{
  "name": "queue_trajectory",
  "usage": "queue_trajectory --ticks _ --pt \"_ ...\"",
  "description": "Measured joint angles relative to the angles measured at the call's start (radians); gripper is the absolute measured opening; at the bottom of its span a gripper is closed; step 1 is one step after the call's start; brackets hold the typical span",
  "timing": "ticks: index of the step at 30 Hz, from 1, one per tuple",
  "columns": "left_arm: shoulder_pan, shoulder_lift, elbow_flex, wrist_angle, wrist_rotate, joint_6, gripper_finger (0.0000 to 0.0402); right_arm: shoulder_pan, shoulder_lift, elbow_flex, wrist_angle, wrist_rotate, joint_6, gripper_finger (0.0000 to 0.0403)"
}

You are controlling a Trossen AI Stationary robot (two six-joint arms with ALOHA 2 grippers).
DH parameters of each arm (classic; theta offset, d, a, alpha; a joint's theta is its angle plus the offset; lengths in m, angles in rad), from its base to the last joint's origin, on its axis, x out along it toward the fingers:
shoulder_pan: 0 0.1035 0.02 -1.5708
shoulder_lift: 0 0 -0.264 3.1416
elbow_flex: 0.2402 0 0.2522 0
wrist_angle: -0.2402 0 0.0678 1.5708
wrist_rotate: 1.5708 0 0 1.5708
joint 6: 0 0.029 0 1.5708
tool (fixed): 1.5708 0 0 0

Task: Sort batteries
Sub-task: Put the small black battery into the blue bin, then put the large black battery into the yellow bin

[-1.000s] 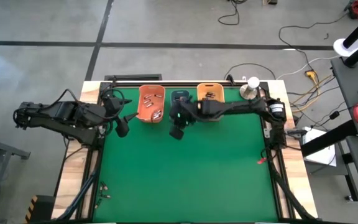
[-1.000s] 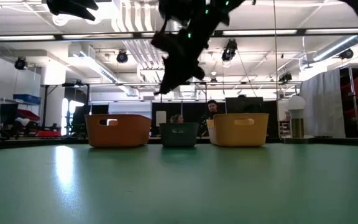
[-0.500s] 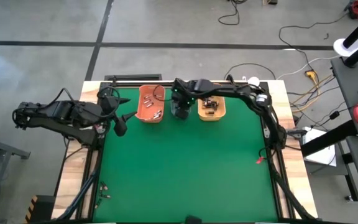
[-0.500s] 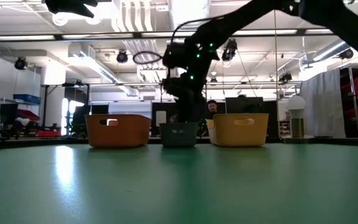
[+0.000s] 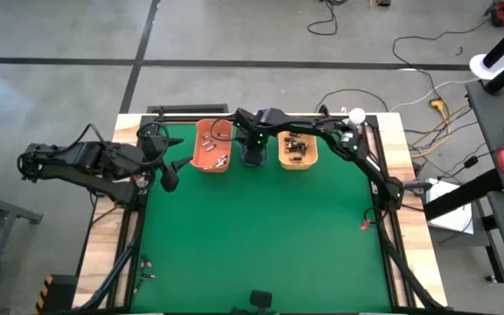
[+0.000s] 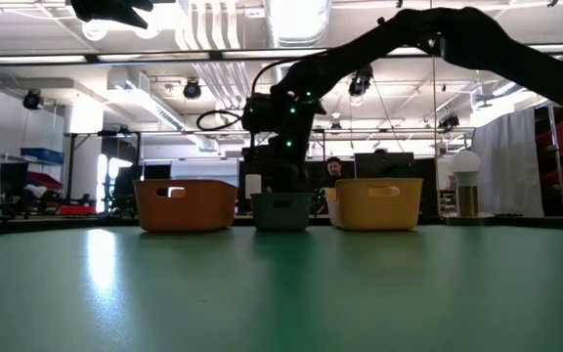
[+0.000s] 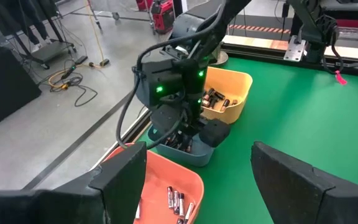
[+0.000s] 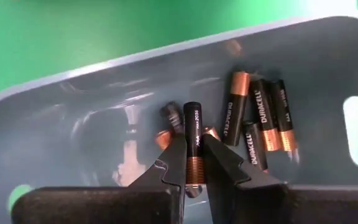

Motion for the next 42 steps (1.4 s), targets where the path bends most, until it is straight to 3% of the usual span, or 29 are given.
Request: queue_trajectory --ticks 10,24,35,42 --pt "0.000 0.001 0.000 0.001 -0.001 0.000 0.0264 -0.006 0.036 0.041 -0.050 0.001 -0.042 0.0030" --pt "0.000 0.003 0.000 0.012 -0.001 0.000 0.0264 -0.004 0.018 0.041 -0.060 0.028 -0.058 0.0090" --pt "0.000 0.043 -0.010 0.014 0.004 -0.042 0.0264 0.050 -0.236 0.041 -0.070 0.054 0.023 0.0140" --pt "0.000 0.081 -0.027 -0.039 0.150 -0.096 0.0264 0.163 -0.358 0.020 -0.066 0.065 0.090 0.0147"
